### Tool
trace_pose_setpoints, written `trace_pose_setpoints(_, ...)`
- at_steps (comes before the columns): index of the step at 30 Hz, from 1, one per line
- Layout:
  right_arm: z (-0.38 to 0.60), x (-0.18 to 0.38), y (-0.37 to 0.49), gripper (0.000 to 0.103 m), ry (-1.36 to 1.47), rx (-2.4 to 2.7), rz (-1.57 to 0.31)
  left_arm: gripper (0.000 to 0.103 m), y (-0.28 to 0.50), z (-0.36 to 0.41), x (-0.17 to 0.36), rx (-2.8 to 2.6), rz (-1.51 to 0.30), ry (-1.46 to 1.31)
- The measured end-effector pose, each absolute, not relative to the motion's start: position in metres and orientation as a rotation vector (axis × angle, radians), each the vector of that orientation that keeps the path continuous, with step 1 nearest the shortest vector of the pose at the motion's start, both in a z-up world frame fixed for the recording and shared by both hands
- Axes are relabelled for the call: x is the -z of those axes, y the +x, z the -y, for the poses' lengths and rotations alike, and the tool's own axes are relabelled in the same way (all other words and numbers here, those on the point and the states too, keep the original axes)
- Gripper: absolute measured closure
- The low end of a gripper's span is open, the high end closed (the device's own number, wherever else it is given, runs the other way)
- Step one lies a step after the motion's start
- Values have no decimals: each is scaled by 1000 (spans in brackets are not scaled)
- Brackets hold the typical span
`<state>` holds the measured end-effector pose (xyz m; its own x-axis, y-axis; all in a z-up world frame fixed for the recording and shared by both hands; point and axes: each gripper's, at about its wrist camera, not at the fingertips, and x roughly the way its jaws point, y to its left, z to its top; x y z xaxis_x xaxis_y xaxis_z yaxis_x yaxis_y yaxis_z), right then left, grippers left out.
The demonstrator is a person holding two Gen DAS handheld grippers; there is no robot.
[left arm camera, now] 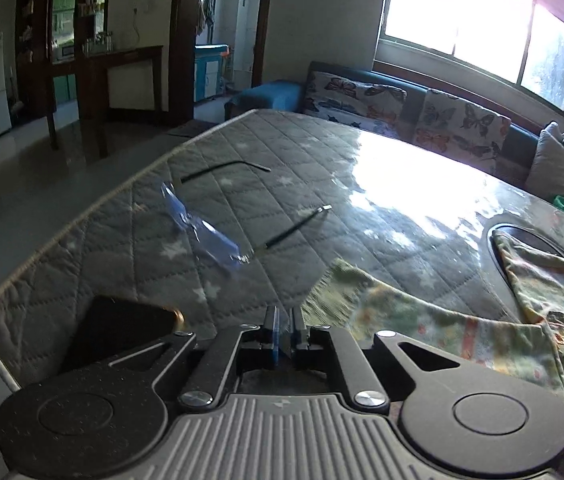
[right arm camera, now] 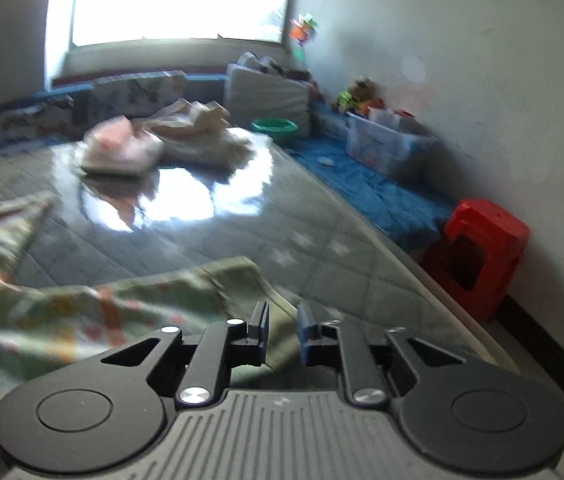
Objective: Fold clothes
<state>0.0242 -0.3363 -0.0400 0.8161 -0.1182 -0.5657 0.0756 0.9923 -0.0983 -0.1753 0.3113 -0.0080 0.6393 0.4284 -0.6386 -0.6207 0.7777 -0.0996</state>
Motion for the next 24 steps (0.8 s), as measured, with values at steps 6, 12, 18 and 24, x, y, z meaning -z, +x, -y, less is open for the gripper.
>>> trace_pose_setpoints(6,307,48,47,76,-37,-94,-659,90,-161,-296,-5,-509,-607,-342)
trace_pose_setpoints(12,304,62,60,70,-58,-80,-689,89,-122,-258,-8,-324,-619,-329)
trace_pose_setpoints(18,296,45,57,70,-101,-124,-687,87,-80,-201,1,-100,-668,-275)
trace_pose_setpoints(24,234,30,32,70,-163,-465,-707,87,-60,-135,9,122,-690,-204)
